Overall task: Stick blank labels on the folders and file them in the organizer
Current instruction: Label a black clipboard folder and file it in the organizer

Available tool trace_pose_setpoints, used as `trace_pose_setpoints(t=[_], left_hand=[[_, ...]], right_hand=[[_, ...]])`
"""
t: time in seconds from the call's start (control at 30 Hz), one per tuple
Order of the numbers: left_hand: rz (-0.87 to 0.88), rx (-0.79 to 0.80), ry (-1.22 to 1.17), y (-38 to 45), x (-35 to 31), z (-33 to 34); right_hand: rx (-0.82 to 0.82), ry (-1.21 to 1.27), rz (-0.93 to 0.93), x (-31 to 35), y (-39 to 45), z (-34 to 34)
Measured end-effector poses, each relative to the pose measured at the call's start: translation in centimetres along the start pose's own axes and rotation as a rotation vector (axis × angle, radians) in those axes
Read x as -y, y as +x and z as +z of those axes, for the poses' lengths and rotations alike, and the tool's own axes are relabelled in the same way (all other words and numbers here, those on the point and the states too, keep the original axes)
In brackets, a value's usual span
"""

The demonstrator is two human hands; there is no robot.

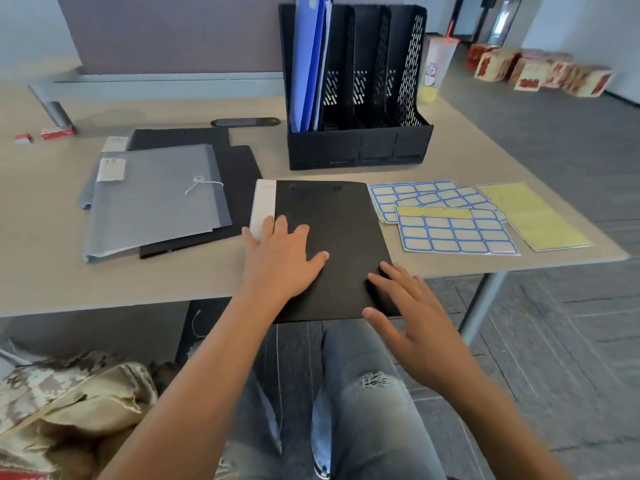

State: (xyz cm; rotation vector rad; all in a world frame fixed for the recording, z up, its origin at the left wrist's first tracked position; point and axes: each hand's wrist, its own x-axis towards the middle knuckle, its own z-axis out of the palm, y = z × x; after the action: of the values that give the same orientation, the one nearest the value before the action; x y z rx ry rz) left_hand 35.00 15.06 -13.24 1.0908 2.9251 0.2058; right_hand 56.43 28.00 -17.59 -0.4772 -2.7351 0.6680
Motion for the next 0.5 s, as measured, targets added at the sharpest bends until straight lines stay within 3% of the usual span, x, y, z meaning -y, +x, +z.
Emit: trace_pose_setpoints(t=[0.17, 0.5], left_hand=[[0.105, -0.027, -0.082, 1.2, -5.3, -0.9], [0.280, -0.004, -0.140, 6.4, -17.9, 0.6]], right_hand=[[-0.219, 0.052, 0.123, -3.5, 0.0, -2.8], [-0.294, -0.074, 0.310, -12.5, 1.9, -7.3]])
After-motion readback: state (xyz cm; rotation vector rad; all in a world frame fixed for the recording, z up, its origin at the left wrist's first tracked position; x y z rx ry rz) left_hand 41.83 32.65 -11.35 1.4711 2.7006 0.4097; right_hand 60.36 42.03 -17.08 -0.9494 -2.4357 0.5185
